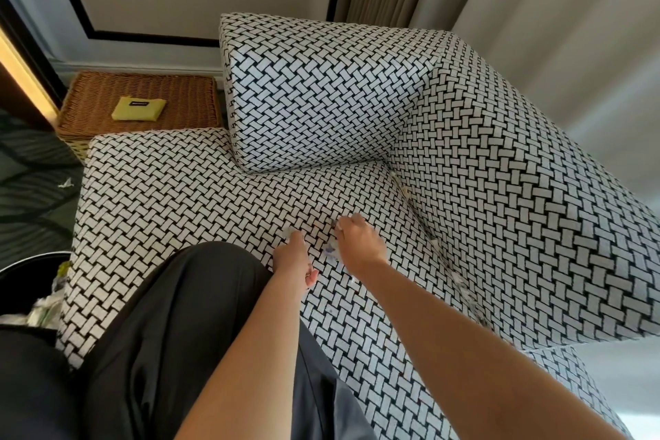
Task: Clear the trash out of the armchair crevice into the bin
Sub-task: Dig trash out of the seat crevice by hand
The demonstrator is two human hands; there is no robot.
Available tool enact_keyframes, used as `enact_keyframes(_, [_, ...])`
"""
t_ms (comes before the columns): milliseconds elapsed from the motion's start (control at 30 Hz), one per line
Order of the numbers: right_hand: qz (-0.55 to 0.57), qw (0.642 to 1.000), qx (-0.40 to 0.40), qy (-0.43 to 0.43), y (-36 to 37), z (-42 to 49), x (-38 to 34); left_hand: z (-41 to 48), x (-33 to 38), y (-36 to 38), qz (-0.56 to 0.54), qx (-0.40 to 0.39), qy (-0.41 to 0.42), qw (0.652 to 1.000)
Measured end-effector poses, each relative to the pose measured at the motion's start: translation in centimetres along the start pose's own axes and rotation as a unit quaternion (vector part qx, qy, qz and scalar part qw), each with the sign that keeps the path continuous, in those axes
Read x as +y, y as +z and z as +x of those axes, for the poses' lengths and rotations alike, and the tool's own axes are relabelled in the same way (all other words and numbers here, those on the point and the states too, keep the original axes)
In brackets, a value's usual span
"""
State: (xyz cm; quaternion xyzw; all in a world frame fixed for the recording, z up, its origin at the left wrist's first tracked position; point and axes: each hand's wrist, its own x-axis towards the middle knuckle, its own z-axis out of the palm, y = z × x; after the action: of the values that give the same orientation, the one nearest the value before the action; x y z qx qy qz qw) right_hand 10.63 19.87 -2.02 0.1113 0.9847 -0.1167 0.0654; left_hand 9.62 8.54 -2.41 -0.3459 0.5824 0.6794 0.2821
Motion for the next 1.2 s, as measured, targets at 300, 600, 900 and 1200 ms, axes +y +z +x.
enact_keyframes(300, [-0.076,0.983,0.144,-0.084,4.5,-4.0,1.2,-0.8,-0.3,-0.1,-0.032,-0.004,-0.007,0.999])
enact_keyframes(600, [0.324,0.94,0.101,-0.042,-0.6,-2.0,-2.3,-2.5,0.1,-0.3,-0.113,-0.074,-0.028,0.99])
enact_keyframes(900, [0.389,0.901,0.107,-0.159,-2.4,-2.8,-11.8,-6.2,6.3,-7.1,-0.207,-0.25,0.085,0.942])
enact_keyframes(1200, [0.124,0.916,0.119,-0.363,-2.3,-2.5,-20.8,-7.8,9.0,-17.2,-0.098,-0.242,0.192,0.946])
